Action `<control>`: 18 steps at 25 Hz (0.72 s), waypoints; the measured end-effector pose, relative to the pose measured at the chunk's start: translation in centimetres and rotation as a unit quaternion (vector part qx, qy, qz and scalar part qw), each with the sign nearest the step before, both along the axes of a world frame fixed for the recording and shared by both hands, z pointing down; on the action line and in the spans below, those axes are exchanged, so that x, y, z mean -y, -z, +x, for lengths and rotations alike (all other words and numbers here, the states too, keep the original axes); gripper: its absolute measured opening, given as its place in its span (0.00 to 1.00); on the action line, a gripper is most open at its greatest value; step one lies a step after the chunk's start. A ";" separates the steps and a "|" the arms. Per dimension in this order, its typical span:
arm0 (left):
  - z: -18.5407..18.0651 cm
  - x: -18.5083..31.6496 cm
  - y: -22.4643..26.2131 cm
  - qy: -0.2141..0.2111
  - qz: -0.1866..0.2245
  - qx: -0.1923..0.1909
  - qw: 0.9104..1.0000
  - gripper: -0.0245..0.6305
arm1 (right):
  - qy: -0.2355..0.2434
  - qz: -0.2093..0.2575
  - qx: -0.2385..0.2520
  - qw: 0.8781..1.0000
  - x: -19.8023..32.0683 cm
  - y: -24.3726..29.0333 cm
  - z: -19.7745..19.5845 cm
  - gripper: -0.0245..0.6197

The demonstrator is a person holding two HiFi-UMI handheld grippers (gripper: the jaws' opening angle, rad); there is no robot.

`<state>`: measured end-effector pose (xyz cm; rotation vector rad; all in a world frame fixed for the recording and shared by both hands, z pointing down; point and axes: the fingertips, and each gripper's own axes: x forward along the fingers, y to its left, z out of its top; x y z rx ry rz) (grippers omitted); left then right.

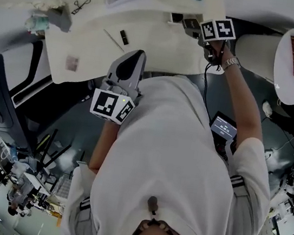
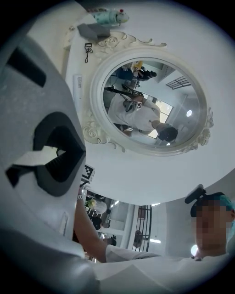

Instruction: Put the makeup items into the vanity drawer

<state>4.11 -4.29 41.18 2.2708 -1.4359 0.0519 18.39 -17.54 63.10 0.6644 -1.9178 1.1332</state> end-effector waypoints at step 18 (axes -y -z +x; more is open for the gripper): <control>2.5 0.1 -1.3 0.067 -0.021 0.001 0.998 0.05 | 0.040 -0.038 -0.024 0.998 3.2 -1.7 0.3 0.51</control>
